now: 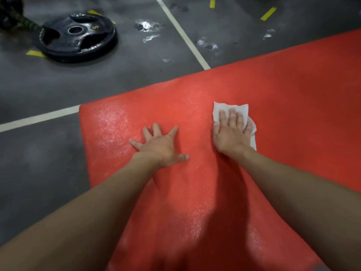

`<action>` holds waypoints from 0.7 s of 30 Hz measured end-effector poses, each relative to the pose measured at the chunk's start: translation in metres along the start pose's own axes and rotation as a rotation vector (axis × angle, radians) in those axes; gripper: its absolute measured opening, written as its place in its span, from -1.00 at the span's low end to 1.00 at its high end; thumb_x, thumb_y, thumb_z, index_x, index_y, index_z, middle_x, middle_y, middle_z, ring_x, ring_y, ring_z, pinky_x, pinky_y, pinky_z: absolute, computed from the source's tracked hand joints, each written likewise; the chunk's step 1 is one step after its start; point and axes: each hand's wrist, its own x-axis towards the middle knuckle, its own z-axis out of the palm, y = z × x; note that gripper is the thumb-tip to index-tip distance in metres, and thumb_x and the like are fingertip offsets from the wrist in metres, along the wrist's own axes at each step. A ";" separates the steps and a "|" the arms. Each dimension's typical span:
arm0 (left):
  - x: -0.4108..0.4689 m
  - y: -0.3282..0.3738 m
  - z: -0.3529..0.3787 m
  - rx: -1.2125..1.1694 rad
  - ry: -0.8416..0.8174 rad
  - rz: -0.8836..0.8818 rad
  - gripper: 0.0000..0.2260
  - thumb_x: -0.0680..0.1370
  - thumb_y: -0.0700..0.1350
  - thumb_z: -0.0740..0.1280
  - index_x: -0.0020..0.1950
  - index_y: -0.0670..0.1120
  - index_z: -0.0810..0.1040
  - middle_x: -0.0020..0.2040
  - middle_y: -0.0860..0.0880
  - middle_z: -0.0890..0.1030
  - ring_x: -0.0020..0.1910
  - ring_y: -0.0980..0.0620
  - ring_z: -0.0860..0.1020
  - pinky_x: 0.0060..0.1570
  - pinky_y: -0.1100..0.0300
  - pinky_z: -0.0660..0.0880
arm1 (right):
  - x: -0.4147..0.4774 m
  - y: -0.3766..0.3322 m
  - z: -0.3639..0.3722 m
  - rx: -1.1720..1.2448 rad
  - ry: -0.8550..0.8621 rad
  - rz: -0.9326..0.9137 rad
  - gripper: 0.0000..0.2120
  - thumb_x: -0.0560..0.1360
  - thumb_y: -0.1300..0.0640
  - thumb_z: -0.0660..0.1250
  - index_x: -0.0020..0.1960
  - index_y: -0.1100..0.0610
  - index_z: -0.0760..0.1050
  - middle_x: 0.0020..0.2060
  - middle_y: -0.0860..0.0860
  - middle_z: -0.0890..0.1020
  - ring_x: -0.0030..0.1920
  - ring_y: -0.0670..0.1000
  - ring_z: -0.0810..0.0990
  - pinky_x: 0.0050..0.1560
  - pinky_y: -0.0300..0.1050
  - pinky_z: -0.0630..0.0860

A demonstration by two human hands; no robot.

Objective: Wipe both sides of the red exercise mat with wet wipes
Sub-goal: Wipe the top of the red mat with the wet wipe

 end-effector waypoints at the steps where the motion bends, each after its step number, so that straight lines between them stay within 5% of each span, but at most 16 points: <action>1: 0.003 0.002 -0.002 -0.012 -0.003 -0.011 -0.06 0.26 0.45 0.41 0.50 0.37 -0.03 0.55 -0.09 -0.11 0.53 -0.31 -0.14 0.26 -0.59 -0.09 | -0.010 -0.007 0.004 0.006 0.010 -0.009 -0.42 0.64 -0.16 -0.22 0.62 -0.02 -0.15 0.61 0.06 -0.15 0.59 0.11 -0.25 0.51 0.25 -0.31; 8: -0.001 0.002 0.003 -0.008 -0.003 -0.010 -0.09 0.35 0.41 0.37 0.54 0.31 -0.09 0.57 -0.12 -0.20 0.54 -0.29 -0.23 0.29 -0.54 -0.14 | -0.071 0.006 0.016 -0.111 0.003 -0.546 -0.39 0.60 -0.21 -0.27 0.62 -0.08 -0.06 0.61 0.00 -0.08 0.59 0.01 -0.23 0.52 0.13 -0.30; 10: -0.006 0.007 0.006 0.028 0.043 0.031 -0.17 0.43 0.31 0.36 0.56 0.20 -0.01 0.58 -0.14 -0.13 0.56 -0.26 -0.18 0.34 -0.48 -0.06 | -0.058 0.035 0.009 -0.113 0.032 -0.387 -0.44 0.63 -0.19 -0.24 0.61 -0.13 -0.07 0.62 -0.02 -0.08 0.59 -0.01 -0.21 0.52 0.18 -0.26; 14: -0.024 0.038 0.021 0.081 0.149 0.398 -0.38 0.47 0.07 0.34 0.49 -0.01 0.26 0.56 -0.10 0.11 0.56 -0.09 0.04 0.48 -0.14 0.09 | -0.058 0.067 0.006 -0.006 0.071 0.072 -0.44 0.63 -0.18 -0.22 0.61 -0.07 -0.08 0.61 0.04 -0.09 0.59 0.07 -0.23 0.51 0.26 -0.28; 18: -0.034 0.060 0.035 0.118 0.041 0.344 -0.25 0.44 0.25 0.33 0.54 0.08 0.12 0.58 -0.18 -0.02 0.57 -0.21 -0.10 0.49 -0.24 -0.07 | -0.093 0.058 0.019 0.064 0.157 0.357 -0.40 0.63 -0.14 -0.18 0.62 0.06 -0.03 0.60 0.16 -0.04 0.59 0.17 -0.18 0.50 0.31 -0.25; 21: -0.030 0.060 0.030 0.095 0.062 0.331 -0.35 0.45 0.15 0.29 0.51 0.12 0.18 0.52 -0.16 0.13 0.53 -0.20 0.02 0.46 -0.22 0.03 | -0.130 0.029 0.034 0.032 0.214 0.343 -0.38 0.64 -0.11 -0.10 0.61 0.17 0.00 0.59 0.22 0.01 0.59 0.20 -0.12 0.52 0.26 -0.21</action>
